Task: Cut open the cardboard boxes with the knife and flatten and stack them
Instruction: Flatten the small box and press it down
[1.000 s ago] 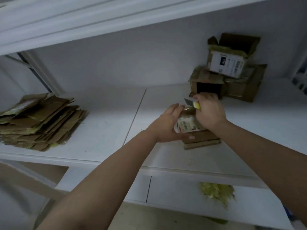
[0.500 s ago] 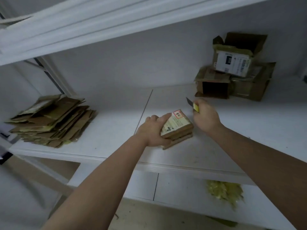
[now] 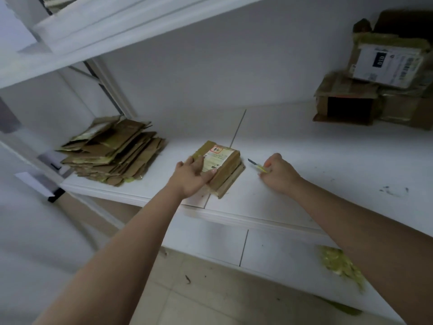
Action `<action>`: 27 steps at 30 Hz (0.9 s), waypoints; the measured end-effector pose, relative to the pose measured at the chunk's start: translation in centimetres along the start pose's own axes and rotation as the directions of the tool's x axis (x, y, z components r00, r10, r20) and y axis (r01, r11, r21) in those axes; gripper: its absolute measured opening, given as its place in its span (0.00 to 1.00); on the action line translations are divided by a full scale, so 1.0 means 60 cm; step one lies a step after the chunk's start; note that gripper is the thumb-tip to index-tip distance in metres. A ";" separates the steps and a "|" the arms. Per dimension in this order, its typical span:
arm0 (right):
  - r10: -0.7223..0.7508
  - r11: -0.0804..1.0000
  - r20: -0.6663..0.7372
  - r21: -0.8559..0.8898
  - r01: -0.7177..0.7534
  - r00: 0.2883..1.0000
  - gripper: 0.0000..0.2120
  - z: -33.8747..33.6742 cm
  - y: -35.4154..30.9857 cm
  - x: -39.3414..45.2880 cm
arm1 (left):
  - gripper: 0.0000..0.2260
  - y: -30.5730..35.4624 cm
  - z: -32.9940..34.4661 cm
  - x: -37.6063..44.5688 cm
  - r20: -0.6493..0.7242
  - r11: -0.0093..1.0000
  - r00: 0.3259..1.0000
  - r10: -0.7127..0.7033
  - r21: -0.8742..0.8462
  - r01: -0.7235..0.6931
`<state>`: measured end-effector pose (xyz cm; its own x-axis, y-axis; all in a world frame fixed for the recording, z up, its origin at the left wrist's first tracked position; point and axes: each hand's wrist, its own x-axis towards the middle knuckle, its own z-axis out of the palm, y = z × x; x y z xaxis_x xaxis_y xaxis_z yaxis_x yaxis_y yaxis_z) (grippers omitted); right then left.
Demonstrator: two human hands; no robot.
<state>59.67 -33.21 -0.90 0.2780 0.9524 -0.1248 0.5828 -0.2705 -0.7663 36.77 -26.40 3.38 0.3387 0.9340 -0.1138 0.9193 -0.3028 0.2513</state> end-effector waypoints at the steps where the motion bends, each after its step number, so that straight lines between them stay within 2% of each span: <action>1: -0.013 1.000 -0.005 0.026 0.013 1.000 0.09 0.005 0.002 0.003 | 0.27 -0.002 -0.004 0.002 -0.021 0.999 0.999 0.028 0.046 -0.027; 4: -0.026 0.995 -0.034 0.095 0.030 0.999 0.02 0.019 0.005 0.005 | 0.29 0.000 -0.013 0.003 -0.066 0.972 0.998 0.011 0.236 0.005; 9: -0.017 0.981 -0.052 0.195 0.026 0.999 0.07 0.033 -0.008 0.004 | 0.27 0.001 -0.005 -0.006 -0.124 0.948 0.992 -0.014 0.314 0.052; 12: -0.021 0.978 -0.036 0.208 0.028 0.999 0.10 0.040 -0.017 0.007 | 0.33 -0.009 -0.002 0.002 -0.107 0.923 0.994 0.000 0.383 0.041; 15: -0.008 0.975 -0.024 0.222 0.013 1.000 0.15 0.052 -0.025 0.011 | 0.29 -0.008 0.008 0.002 -0.090 0.944 0.991 0.100 0.324 -0.066; 17: 0.015 0.973 -0.007 0.232 -0.013 1.000 0.17 0.057 -0.030 0.015 | 0.24 -0.002 0.020 0.002 -0.058 0.972 0.986 0.157 0.184 -0.144; 19: 0.046 0.971 0.003 0.235 -0.046 0.999 0.18 0.058 -0.034 0.023 | 0.22 0.002 0.027 0.006 -0.045 0.986 0.987 0.155 0.068 -0.152; 23: 0.121 0.963 0.012 0.242 -0.120 0.993 0.10 0.059 -0.048 0.047 | 0.25 0.002 0.042 0.011 0.033 0.974 0.983 0.180 0.133 -0.183; 27: 0.142 0.961 0.035 0.234 -0.146 0.989 0.10 0.065 -0.053 0.056 | 0.25 0.014 0.056 -0.003 0.058 0.977 0.992 0.109 0.179 -0.118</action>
<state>55.77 -28.62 -1.34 0.3311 0.9086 -0.2545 0.3404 -0.3666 -0.8659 38.16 -27.47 0.36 0.4478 0.8829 -0.1413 0.8940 -0.4396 0.0870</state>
